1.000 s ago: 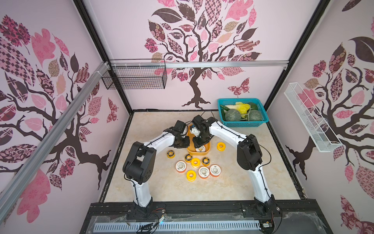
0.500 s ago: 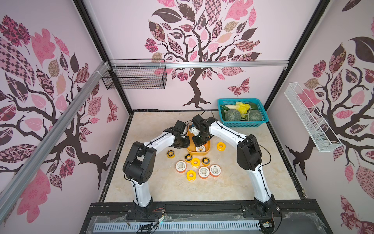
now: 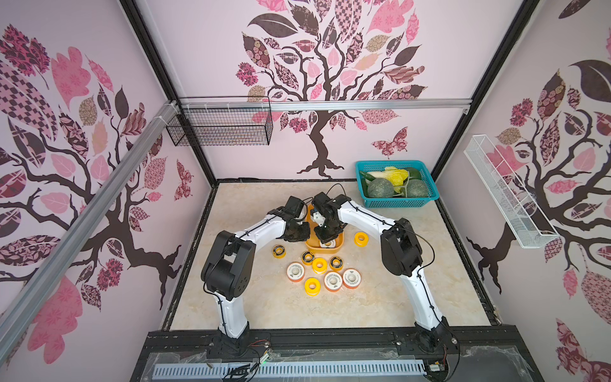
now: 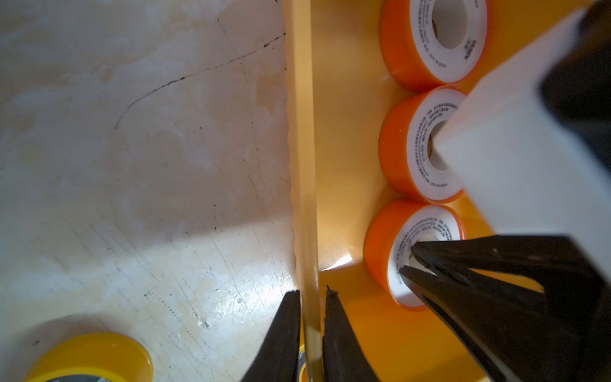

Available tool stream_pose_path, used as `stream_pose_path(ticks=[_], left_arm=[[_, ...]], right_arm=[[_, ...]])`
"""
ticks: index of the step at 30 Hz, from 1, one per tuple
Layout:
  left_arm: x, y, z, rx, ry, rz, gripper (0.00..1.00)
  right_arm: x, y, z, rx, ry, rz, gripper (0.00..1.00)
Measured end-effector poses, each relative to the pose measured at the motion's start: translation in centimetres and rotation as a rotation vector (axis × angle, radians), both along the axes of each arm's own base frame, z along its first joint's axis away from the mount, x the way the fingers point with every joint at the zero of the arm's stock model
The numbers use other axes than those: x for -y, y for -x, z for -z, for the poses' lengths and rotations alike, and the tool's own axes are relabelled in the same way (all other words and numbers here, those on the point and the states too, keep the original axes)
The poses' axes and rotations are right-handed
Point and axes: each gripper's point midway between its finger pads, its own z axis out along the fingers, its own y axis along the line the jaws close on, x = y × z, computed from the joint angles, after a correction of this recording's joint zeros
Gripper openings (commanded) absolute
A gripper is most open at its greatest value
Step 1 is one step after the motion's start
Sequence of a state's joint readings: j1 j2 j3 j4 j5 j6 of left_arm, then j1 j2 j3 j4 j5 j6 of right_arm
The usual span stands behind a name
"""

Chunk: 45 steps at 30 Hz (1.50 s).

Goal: Put the sealing tape into the storage box
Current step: Place the sealing tape in the storage box.

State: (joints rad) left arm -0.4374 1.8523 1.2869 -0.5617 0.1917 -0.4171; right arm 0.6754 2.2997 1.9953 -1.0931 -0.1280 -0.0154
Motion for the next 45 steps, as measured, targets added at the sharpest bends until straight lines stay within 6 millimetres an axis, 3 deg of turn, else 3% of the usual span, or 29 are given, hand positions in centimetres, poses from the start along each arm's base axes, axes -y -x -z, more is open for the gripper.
stream_pose_path(ticks=[31,40,45], left_arm=[[0.0,0.0,0.0,0.002,-0.004,0.001,0.18],[0.0,-0.1,0.1,0.000,-0.004,0.001,0.18],[0.0,0.0,0.0,-0.001,-0.002,0.002,0.20]], right_arm=[[2.1,-0.3,0.6,-0.010,0.030,0.049,0.22],[2.1,-0.1,0.2,-0.020,0.014,0.051,0.32],[1.7,-0.1,-1.7,-0.003,-0.031,0.050,0.37]])
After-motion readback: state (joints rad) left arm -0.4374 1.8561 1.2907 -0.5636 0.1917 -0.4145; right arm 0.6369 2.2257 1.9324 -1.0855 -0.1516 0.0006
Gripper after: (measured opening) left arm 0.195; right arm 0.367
